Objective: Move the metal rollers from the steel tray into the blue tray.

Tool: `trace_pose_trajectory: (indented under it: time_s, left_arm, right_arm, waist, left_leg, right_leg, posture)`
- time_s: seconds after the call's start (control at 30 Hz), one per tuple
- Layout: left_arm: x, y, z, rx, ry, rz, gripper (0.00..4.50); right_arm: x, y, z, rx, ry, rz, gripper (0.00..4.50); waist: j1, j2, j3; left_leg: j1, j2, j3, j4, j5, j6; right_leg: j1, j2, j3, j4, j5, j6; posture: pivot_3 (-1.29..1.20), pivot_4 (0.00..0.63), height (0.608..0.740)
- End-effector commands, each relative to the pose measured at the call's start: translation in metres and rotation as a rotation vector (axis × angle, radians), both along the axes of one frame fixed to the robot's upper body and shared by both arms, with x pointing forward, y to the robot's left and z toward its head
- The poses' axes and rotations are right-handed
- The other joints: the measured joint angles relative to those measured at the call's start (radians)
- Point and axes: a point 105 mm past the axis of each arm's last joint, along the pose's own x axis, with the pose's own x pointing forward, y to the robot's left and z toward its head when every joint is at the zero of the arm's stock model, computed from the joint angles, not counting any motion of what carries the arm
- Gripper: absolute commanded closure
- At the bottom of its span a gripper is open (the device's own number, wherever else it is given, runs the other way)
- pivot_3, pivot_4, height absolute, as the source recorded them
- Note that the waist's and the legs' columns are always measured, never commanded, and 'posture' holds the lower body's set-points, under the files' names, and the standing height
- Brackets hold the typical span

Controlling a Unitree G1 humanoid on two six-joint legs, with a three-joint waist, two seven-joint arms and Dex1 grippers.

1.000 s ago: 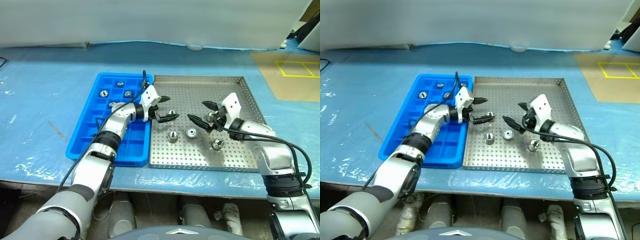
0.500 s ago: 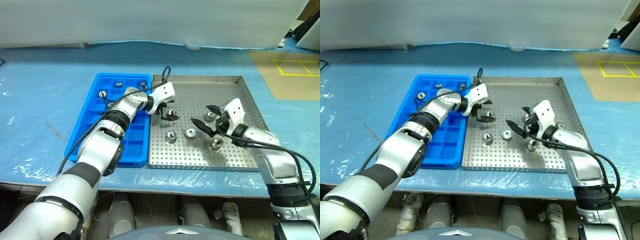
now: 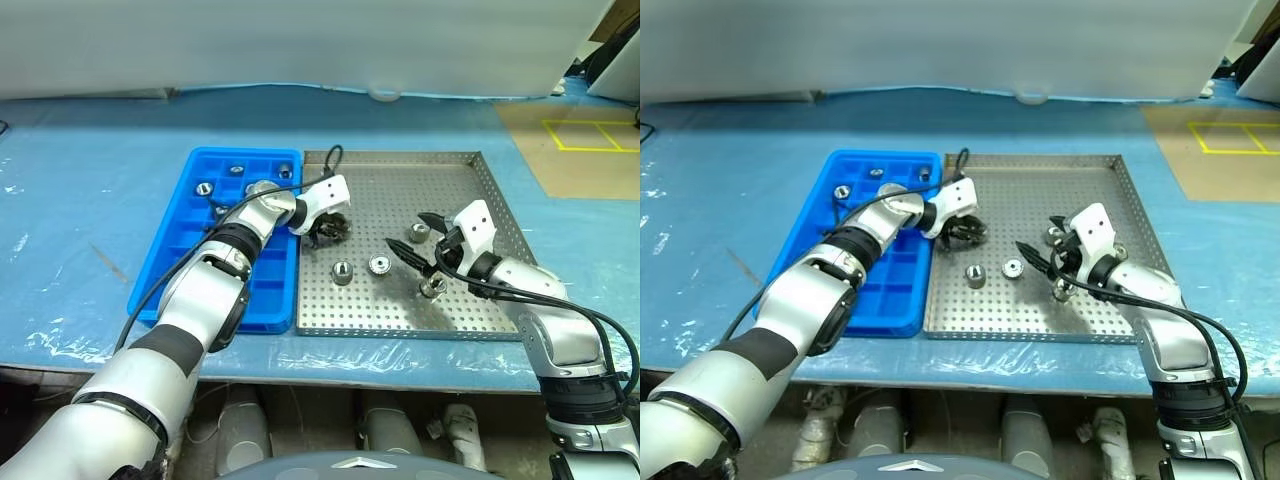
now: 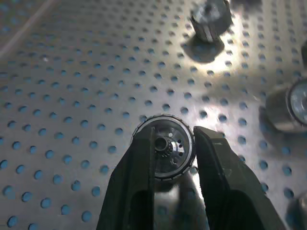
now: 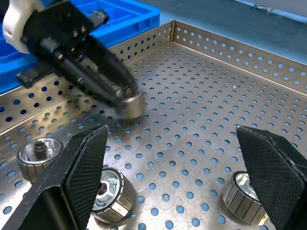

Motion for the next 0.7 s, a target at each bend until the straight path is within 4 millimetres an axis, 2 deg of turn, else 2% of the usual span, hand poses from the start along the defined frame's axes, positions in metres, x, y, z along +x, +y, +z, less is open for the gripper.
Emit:
trace_pose_trajectory:
  time_s: [0.03, 0.1, 0.17, 0.33, 0.5, 0.57, 0.7]
  left_arm:
    - [0.009, 0.003, 0.053, -0.316, -0.111, 0.079, 3.62]
    - [0.006, 0.015, 0.062, -0.428, -0.160, 0.113, 3.62]
    - [0.001, 0.034, 0.069, -0.551, -0.198, 0.194, 3.62]
    - [-0.021, 0.089, 0.064, -0.665, -0.274, 0.481, 3.62]
    - [-0.047, 0.129, 0.047, -0.605, -0.367, 0.767, 3.62]
    - [-0.058, 0.144, 0.048, -0.647, -0.384, 0.886, 3.62]
    - [-0.074, 0.163, 0.047, -0.598, -0.458, 1.041, 3.62]
  right_arm:
    - [0.008, 0.021, 0.019, 0.063, -0.054, 0.089, 0.00]
    - [0.013, 0.034, 0.026, 0.110, -0.058, 0.145, 0.00]
    - [0.022, 0.048, 0.033, 0.142, -0.059, 0.208, 0.00]
    - [0.037, 0.081, 0.044, 0.175, -0.052, 0.369, 0.00]
    - [0.044, 0.113, 0.046, 0.180, -0.032, 0.516, 0.00]
    - [0.044, 0.126, 0.044, 0.173, -0.021, 0.573, 0.00]
    - [0.044, 0.146, 0.040, 0.167, -0.001, 0.658, 0.00]
  waist:
    - [0.003, 0.000, 0.000]
    - [0.006, 0.000, 0.000]
    - [0.008, 0.000, 0.000]
    - [0.033, 0.000, 0.000]
    - [0.085, 0.000, 0.001]
    - [0.107, 0.000, 0.001]
    - [0.145, 0.000, 0.001]
  left_leg:
    - [-0.001, 0.000, 0.000, 0.000, 0.000, 0.000]
    - [-0.002, 0.000, 0.000, -0.001, 0.000, 0.000]
    - [-0.002, 0.000, 0.000, -0.002, 0.000, 0.001]
    - [-0.006, 0.002, -0.001, -0.002, -0.001, 0.002]
    - [-0.008, 0.004, -0.003, -0.001, -0.001, 0.002]
    - [-0.009, 0.004, -0.004, -0.001, -0.001, 0.002]
    - [-0.011, 0.004, -0.008, -0.001, -0.001, 0.001]
  right_leg:
    - [-0.001, 0.000, 0.000, 0.000, 0.000, 0.000]
    - [-0.002, 0.000, -0.001, 0.000, 0.000, 0.000]
    - [-0.002, 0.000, -0.001, -0.001, 0.000, 0.000]
    - [-0.003, 0.000, -0.005, 0.000, -0.001, -0.002]
    - [-0.003, -0.001, -0.010, 0.000, -0.002, -0.003]
    - [-0.003, -0.001, -0.011, 0.000, -0.002, -0.003]
    - [-0.003, -0.001, -0.015, 0.000, -0.002, -0.003]
  posture:
    - [-0.19, 0.150, 0.740]
    - [-0.09, 0.150, 0.740]
    - [-0.04, 0.150, 0.740]
    - [0.16, 0.150, 0.740]
    - [0.32, 0.150, 0.740]
    - [0.37, 0.150, 0.740]
    - [0.44, 0.150, 0.740]
